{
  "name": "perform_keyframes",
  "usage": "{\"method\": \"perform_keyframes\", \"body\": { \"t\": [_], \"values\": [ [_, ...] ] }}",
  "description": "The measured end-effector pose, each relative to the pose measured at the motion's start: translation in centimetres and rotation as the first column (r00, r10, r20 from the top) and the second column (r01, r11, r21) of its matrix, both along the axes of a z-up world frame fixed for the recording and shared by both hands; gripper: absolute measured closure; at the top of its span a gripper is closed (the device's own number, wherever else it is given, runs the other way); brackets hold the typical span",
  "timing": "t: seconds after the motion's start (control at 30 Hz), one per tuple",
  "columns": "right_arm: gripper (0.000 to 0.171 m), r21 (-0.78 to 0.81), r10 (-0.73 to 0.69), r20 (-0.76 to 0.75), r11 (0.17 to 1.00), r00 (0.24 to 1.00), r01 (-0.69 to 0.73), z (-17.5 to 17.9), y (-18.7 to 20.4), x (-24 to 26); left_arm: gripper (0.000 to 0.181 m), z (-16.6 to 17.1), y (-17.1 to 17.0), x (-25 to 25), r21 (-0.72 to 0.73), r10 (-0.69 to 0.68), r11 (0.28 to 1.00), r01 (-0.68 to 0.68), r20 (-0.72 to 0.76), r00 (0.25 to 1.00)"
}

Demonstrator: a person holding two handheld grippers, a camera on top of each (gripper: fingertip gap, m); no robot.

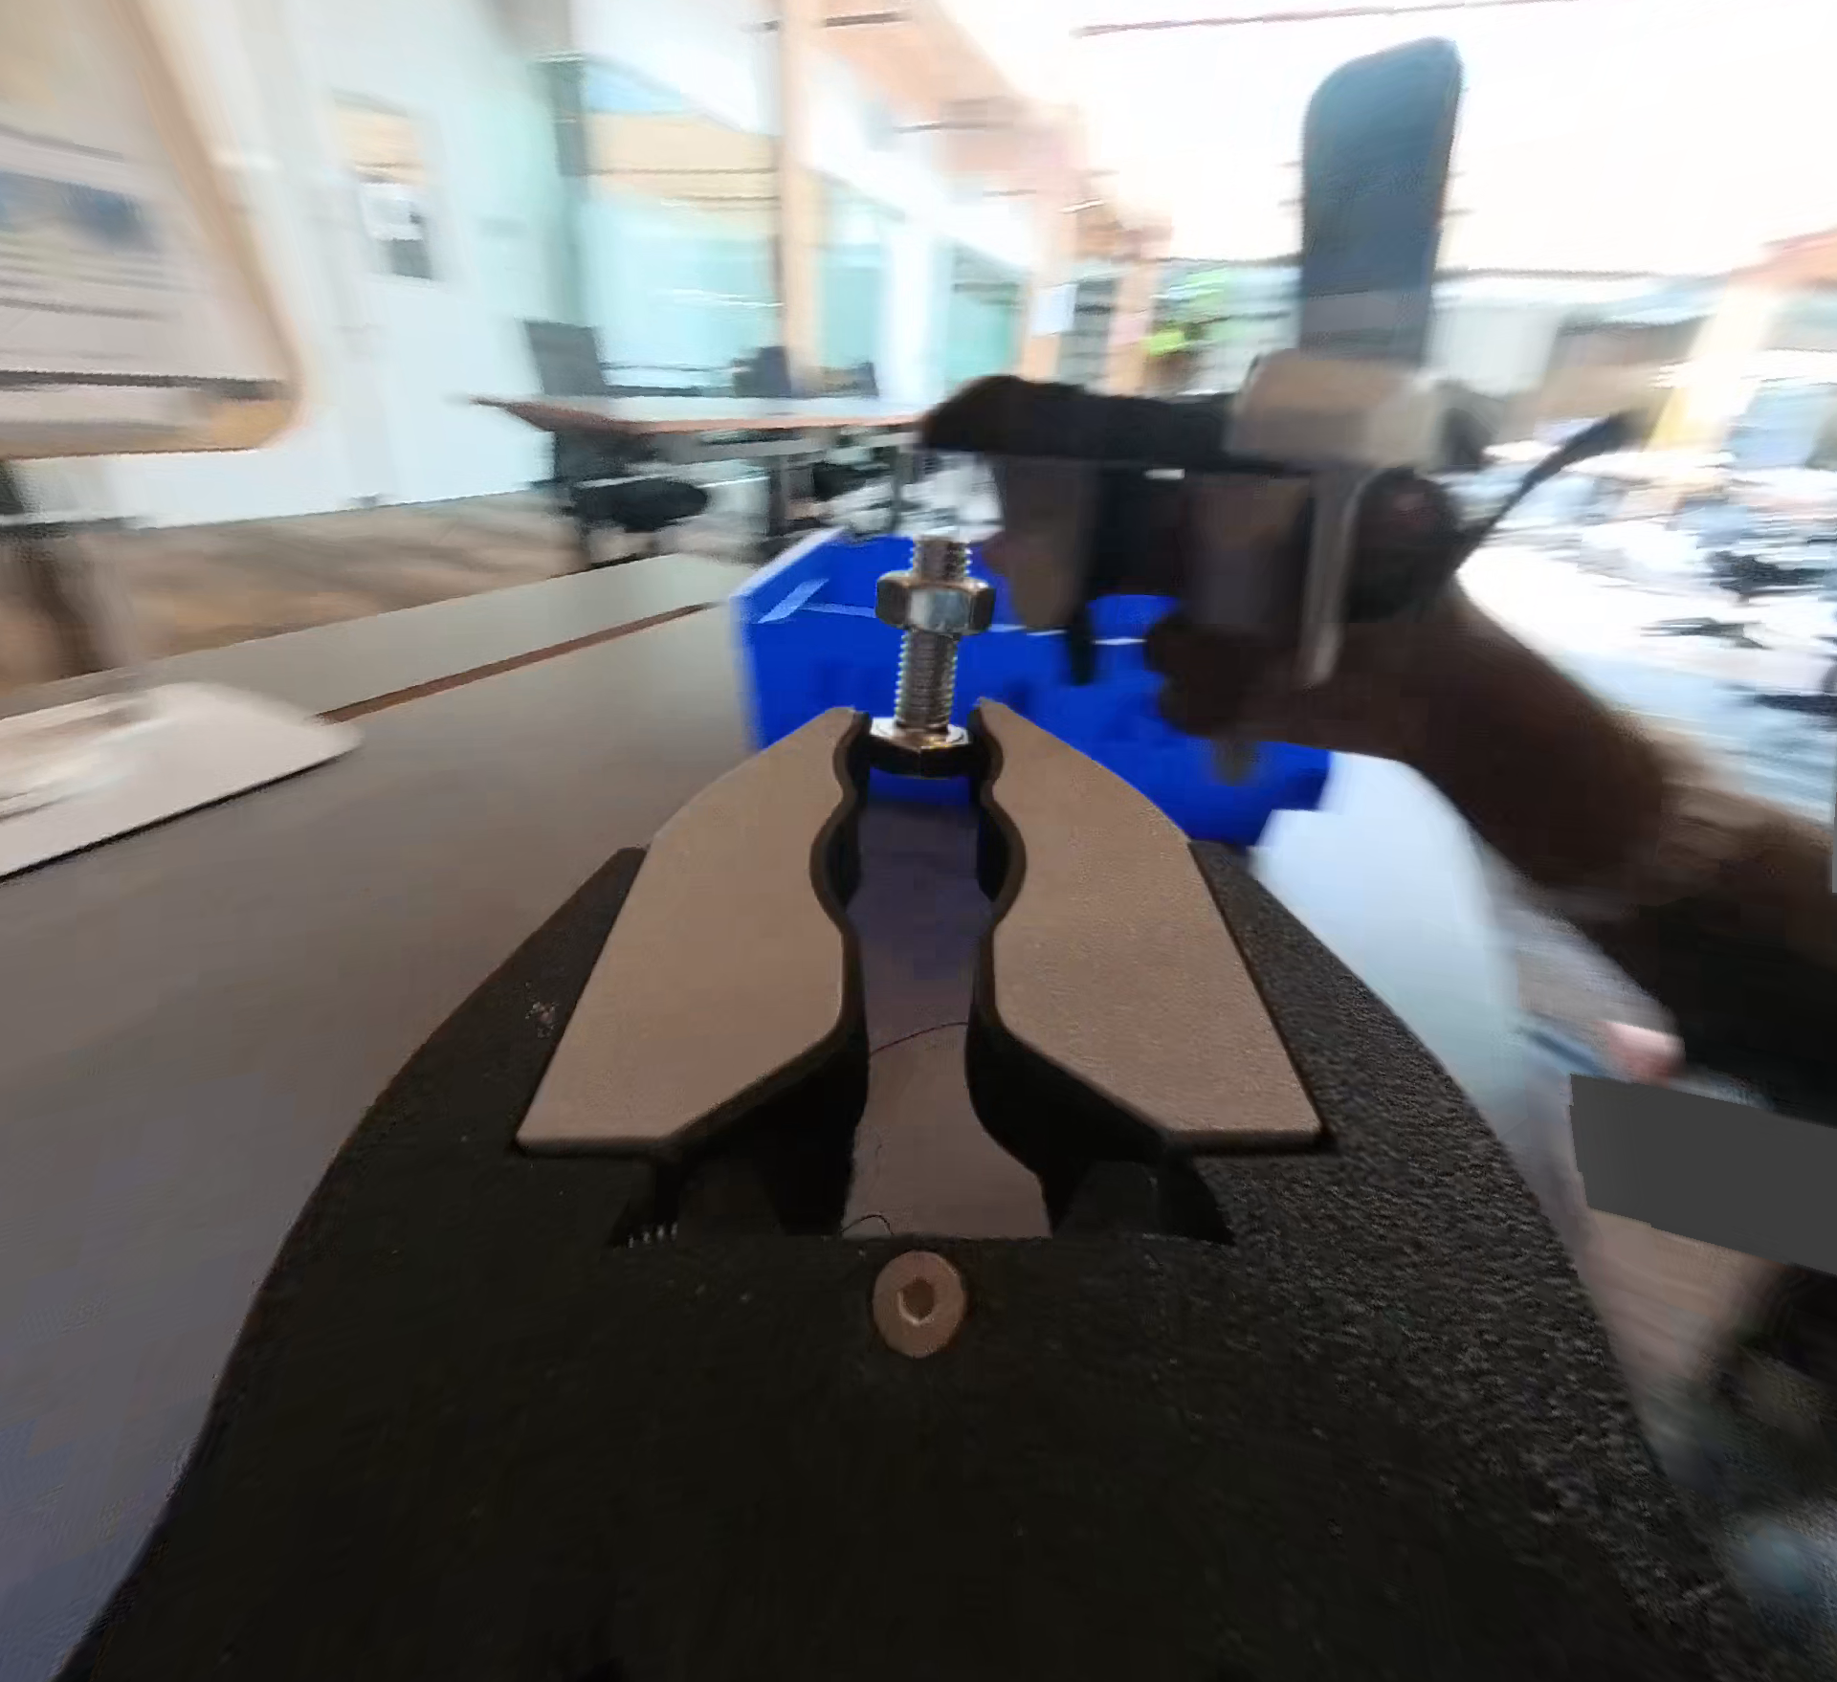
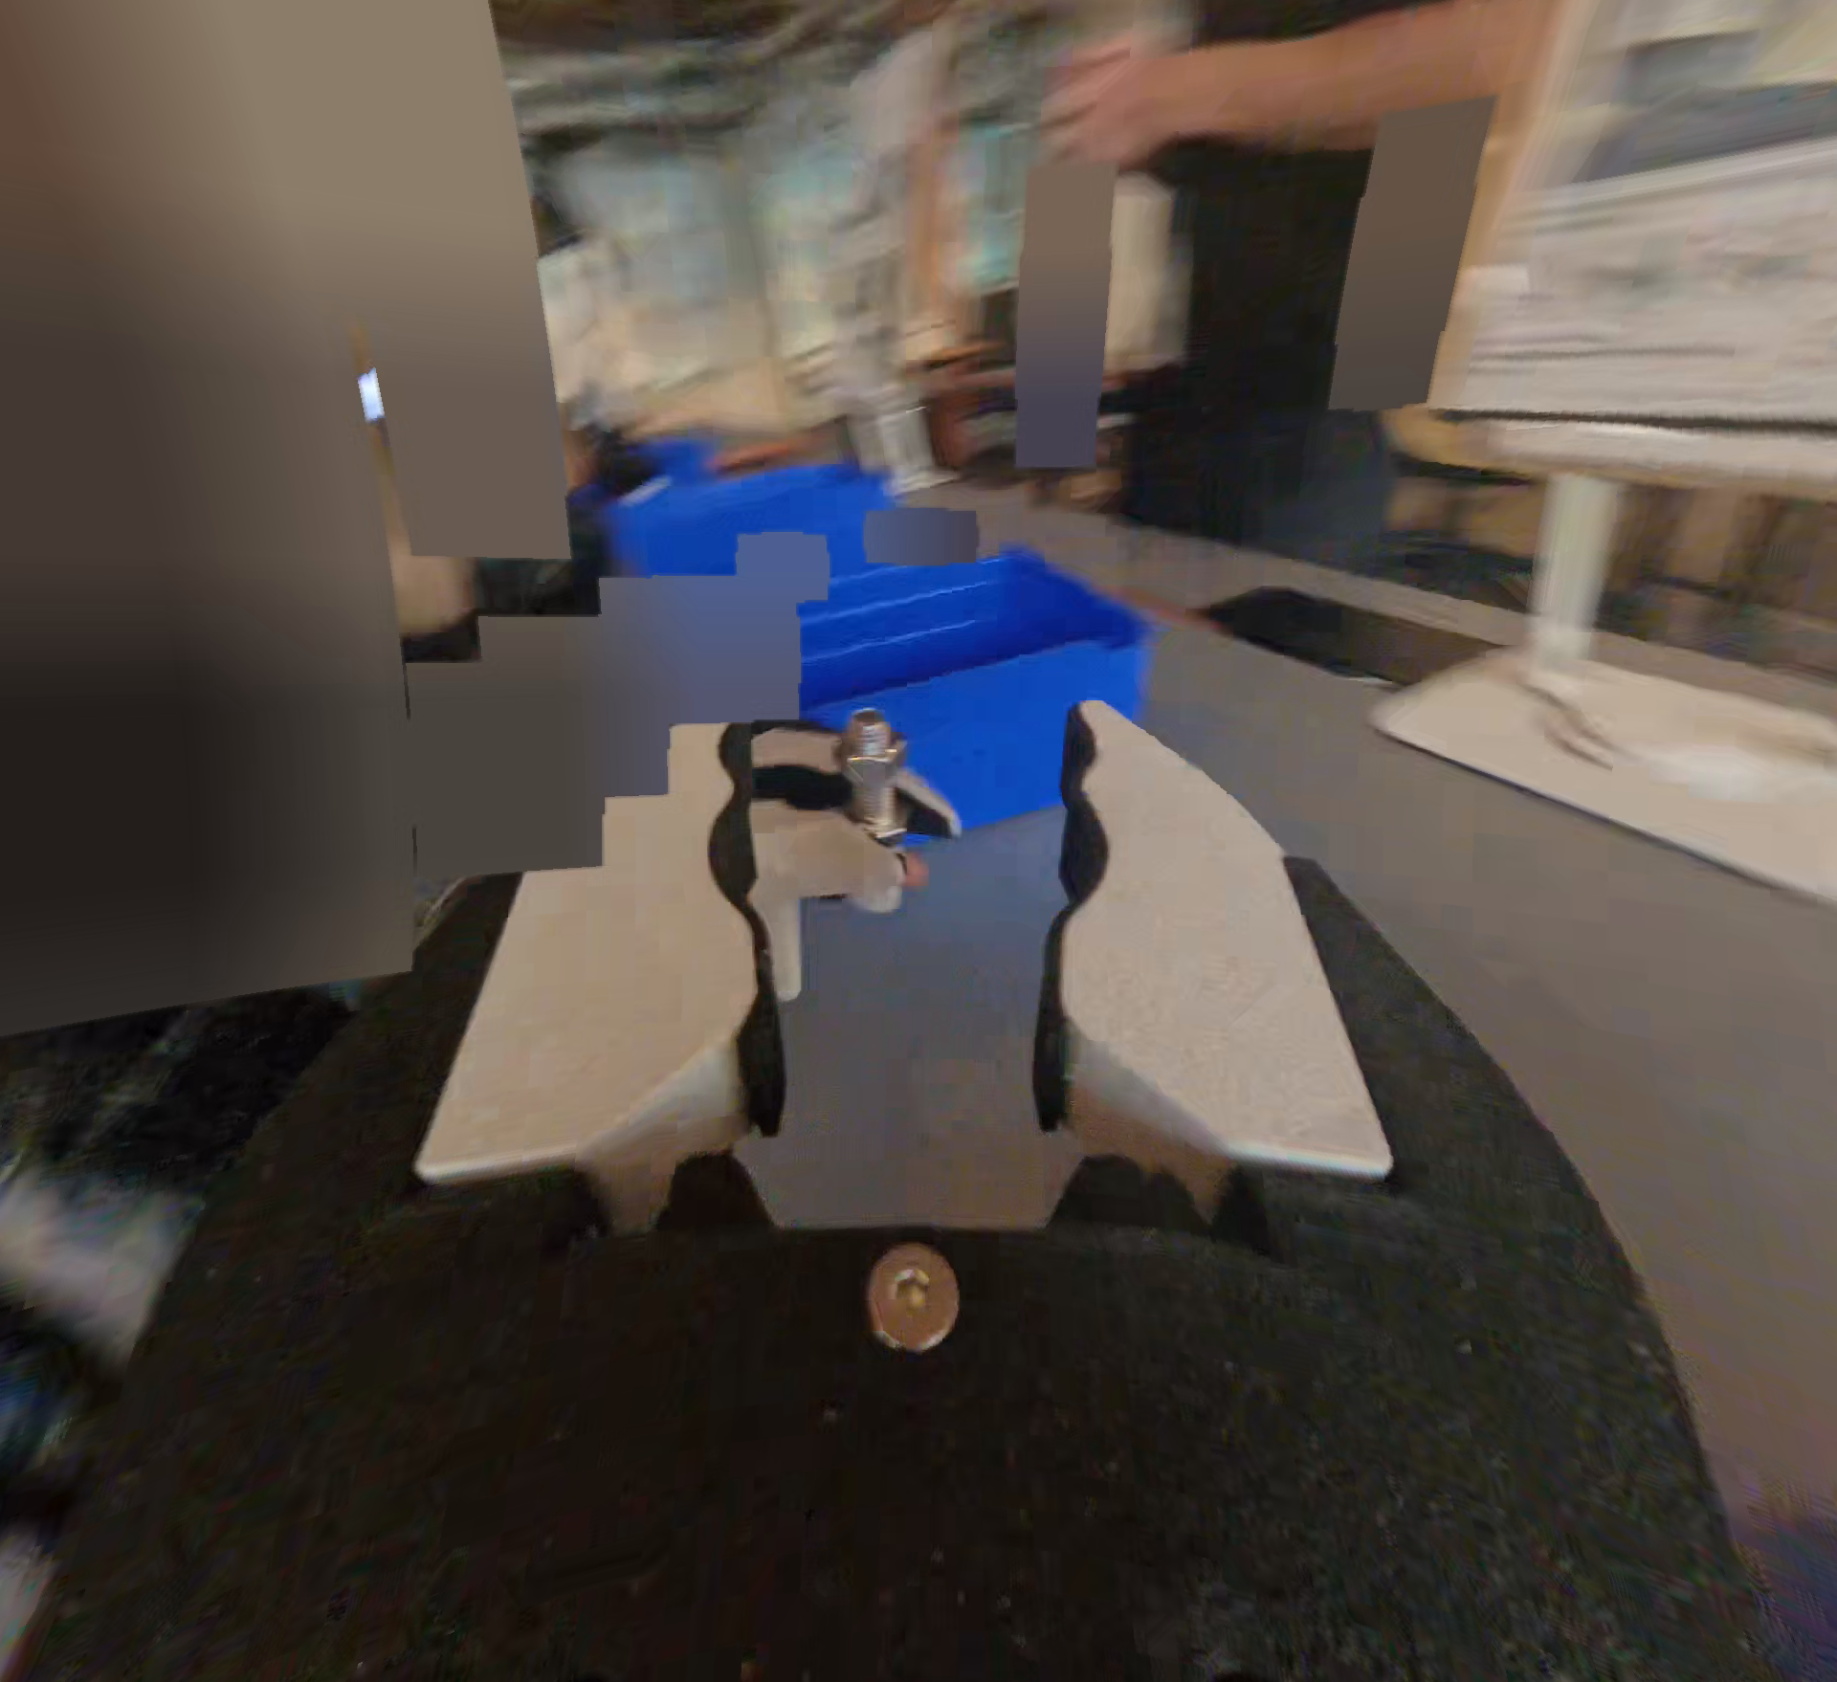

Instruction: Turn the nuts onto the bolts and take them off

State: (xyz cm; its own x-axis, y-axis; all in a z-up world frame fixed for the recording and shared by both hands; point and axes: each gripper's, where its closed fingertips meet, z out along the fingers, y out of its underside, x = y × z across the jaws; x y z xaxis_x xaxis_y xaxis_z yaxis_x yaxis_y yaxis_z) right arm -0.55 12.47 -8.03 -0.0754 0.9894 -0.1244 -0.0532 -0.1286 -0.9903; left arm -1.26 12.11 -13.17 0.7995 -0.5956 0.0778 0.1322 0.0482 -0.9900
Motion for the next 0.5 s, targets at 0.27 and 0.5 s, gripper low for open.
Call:
{"method": "perform_keyframes", "body": {
  "t": [0.27,0.5],
  "values": [
    [0.118,-0.016,-0.454,0.013,0.891,0.891,0.454,-3.6,-0.1,-0.1,0.163,-1.5,1.7,-0.6,0.016,0.274,0.961,-0.274,-0.112,0.955],
    [0.137,-0.014,-0.479,0.056,0.877,0.876,0.480,-4.4,0.6,-0.7,0.163,-1.9,1.4,1.1,0.037,0.256,0.967,-0.254,-0.148,0.955]
  ]
}}
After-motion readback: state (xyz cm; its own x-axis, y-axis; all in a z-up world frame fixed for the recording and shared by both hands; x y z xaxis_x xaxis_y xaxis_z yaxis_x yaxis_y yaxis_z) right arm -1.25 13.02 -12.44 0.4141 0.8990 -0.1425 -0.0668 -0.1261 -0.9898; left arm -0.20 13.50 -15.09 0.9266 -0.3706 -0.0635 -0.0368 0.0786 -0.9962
